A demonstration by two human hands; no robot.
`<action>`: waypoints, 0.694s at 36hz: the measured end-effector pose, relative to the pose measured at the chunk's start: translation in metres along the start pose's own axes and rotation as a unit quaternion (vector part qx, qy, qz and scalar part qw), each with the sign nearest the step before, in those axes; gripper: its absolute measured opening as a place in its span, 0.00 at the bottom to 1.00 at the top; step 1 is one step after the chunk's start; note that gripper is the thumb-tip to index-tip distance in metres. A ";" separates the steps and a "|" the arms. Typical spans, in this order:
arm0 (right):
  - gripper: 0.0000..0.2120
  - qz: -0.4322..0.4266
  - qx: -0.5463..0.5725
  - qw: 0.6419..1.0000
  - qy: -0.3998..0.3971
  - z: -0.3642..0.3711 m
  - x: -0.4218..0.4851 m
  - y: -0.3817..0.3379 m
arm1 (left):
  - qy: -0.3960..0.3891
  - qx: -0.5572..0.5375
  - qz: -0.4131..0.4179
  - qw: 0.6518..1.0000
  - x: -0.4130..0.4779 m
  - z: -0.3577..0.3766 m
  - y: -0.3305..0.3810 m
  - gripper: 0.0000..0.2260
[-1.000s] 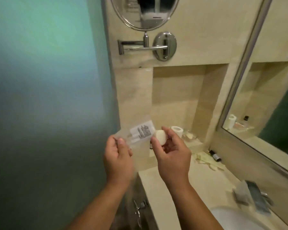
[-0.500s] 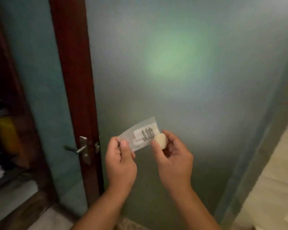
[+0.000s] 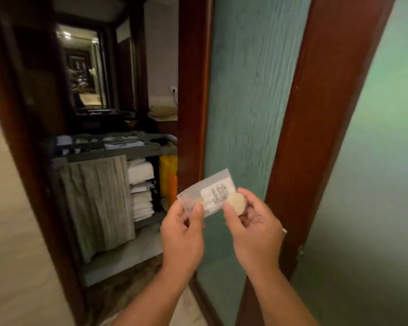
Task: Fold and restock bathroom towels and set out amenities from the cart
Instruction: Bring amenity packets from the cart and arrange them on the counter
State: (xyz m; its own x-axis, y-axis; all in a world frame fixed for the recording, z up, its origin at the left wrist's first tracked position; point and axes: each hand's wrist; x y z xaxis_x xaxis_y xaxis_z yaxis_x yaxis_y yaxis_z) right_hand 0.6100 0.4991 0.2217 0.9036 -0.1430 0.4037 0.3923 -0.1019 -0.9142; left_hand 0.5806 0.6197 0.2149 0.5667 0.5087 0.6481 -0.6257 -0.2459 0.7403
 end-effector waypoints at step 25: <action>0.19 -0.004 0.097 0.957 -0.272 0.384 0.214 0.106 | 0.175 0.264 0.029 0.948 0.274 -0.123 -0.225 0.08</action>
State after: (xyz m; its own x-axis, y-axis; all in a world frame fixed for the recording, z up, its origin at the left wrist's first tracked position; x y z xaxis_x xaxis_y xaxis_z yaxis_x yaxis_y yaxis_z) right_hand 0.9111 0.8355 0.1975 0.8354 0.3966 0.3805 0.3768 0.0905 -0.9218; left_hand 0.8110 0.9155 0.2039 0.2681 0.7016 0.6602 -0.2426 -0.6141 0.7511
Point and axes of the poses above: each hand's wrist, its own x-axis towards the middle knuckle, its own z-axis out of the palm, y = z × x, and after that the axes turned 13 degrees about z, right-handed
